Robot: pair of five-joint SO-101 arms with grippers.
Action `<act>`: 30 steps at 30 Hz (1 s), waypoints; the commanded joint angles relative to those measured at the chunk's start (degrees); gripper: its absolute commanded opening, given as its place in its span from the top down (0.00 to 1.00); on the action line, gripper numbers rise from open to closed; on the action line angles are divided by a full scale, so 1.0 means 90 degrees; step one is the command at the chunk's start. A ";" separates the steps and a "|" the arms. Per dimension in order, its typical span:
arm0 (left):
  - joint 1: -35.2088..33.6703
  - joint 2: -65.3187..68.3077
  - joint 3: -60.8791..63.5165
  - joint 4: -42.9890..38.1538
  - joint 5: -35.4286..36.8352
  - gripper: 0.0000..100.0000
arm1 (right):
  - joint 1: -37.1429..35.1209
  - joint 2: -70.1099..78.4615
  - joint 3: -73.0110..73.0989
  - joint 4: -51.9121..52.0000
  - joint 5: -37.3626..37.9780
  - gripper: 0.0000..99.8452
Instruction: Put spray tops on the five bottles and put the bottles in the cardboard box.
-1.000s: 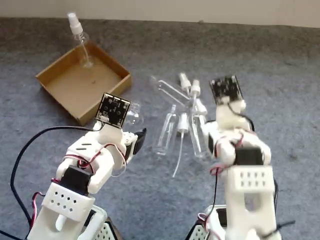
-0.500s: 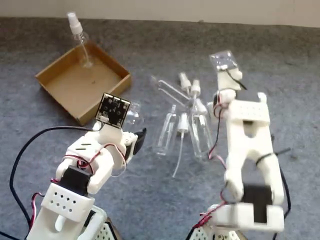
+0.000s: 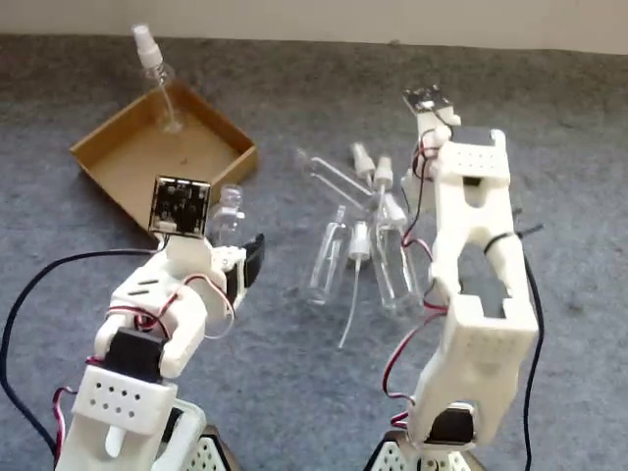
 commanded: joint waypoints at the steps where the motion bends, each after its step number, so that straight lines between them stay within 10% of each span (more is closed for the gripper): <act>1: -0.0083 -0.0523 0.0288 -0.0176 0.0117 0.95 | -0.0269 0.0415 -0.1460 0.0943 0.0078 0.85; 30: -0.0073 -0.2584 0.1499 -0.0625 0.0117 0.95 | -0.0943 0.2701 -0.3785 0.2427 0.0078 0.92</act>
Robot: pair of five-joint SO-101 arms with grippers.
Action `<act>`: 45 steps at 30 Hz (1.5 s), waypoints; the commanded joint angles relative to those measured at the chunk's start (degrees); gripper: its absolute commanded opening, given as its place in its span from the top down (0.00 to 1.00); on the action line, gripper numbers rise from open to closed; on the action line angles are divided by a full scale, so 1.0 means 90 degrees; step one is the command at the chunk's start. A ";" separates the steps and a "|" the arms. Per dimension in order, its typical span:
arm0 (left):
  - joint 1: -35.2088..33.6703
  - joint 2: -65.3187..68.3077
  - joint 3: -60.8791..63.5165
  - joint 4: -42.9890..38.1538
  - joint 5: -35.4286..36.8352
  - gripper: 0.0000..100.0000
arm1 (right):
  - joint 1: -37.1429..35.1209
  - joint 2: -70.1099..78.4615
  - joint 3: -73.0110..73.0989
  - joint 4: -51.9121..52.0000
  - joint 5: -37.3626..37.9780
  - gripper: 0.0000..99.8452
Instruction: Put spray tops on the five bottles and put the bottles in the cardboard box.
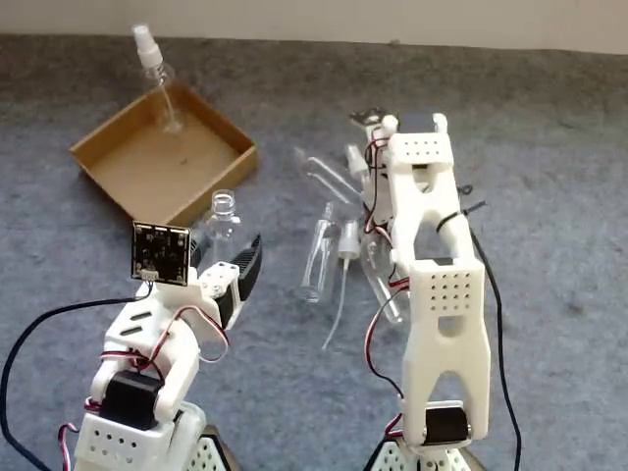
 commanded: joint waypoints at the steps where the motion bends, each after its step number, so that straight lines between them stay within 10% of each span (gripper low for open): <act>1: -0.0083 -0.0083 -0.0044 -0.0166 0.0078 0.95 | -0.0063 -0.0122 -0.0327 0.0015 0.0068 0.94; 21: 0.0923 -0.0151 0.0923 -0.1465 0.0049 0.95 | 0.1304 -0.1216 -0.1783 0.0357 0.0029 0.99; 45: 0.2759 -0.0151 0.1656 -0.2022 -0.0400 0.95 | 0.0210 -0.6471 0.0982 0.0357 -0.1504 0.99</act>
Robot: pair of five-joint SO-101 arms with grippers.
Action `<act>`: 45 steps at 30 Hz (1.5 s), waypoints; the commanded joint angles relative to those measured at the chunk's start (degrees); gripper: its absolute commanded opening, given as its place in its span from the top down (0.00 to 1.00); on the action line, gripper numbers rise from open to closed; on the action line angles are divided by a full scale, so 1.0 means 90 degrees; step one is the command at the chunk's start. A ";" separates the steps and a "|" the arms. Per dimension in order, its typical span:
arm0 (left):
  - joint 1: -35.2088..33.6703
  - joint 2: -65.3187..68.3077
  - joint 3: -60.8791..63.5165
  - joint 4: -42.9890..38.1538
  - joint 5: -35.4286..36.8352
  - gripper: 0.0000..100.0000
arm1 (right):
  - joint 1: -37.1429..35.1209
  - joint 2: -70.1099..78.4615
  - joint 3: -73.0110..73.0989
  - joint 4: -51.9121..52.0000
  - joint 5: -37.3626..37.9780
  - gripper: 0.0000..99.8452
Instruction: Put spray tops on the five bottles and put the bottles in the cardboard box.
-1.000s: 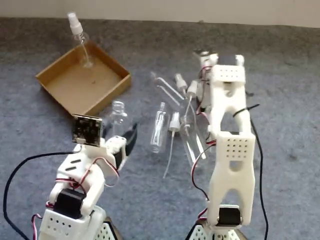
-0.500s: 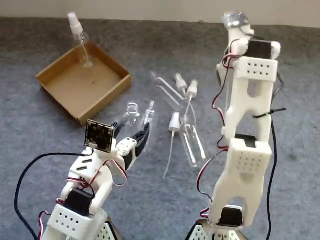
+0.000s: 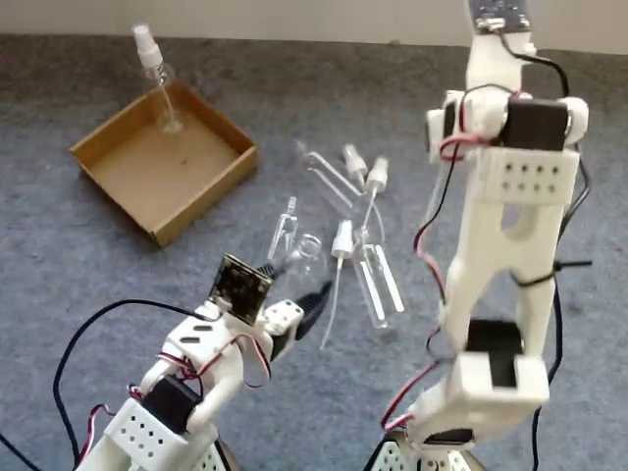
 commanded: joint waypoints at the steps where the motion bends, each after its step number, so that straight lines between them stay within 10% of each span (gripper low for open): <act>1: 0.0415 -0.0093 -0.0044 -0.0156 -0.0068 0.95 | -0.0464 -0.1187 0.0278 0.0112 -0.0107 0.99; 25: 0.1402 -0.0083 0.0298 -0.0166 -0.0068 0.95 | -0.1118 -0.5035 0.3131 -0.0269 -0.0107 0.99; 45: 0.1714 -0.0083 0.0386 -0.0166 -0.0068 0.95 | -0.1118 -0.7839 0.7985 -0.3785 -0.0107 0.99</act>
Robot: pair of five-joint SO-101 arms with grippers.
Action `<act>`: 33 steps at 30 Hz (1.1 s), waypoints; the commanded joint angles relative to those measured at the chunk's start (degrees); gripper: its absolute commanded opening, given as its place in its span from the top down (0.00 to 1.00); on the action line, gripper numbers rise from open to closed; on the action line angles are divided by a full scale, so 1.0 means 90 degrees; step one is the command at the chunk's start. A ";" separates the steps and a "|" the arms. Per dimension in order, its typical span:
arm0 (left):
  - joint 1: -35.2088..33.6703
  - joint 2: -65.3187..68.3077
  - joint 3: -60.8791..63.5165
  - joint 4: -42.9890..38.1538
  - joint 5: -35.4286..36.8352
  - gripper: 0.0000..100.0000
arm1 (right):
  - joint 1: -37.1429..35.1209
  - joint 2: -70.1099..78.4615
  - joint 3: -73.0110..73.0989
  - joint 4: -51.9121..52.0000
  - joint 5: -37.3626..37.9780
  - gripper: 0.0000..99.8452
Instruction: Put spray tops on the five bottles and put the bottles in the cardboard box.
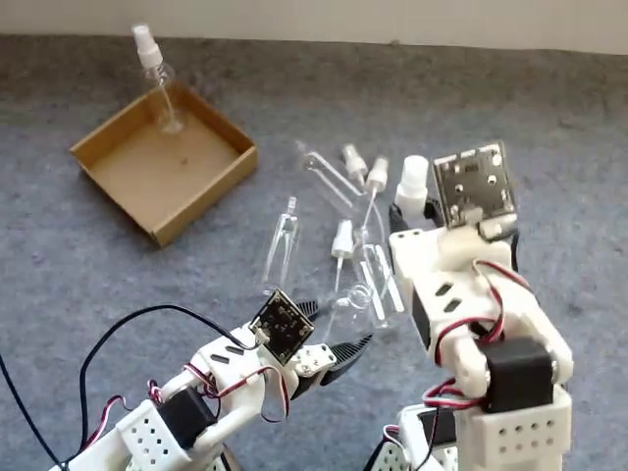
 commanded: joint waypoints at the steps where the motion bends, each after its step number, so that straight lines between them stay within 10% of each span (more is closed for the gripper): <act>1: 0.0083 -0.0083 0.0103 -0.0166 -0.0059 0.95 | -0.0024 -0.0503 -0.0122 -0.0298 -0.0078 0.99; 33: 0.0024 -0.0093 0.0093 -0.0186 -0.0068 0.95 | -0.0034 -0.0630 -0.0034 -0.0239 -0.0713 0.99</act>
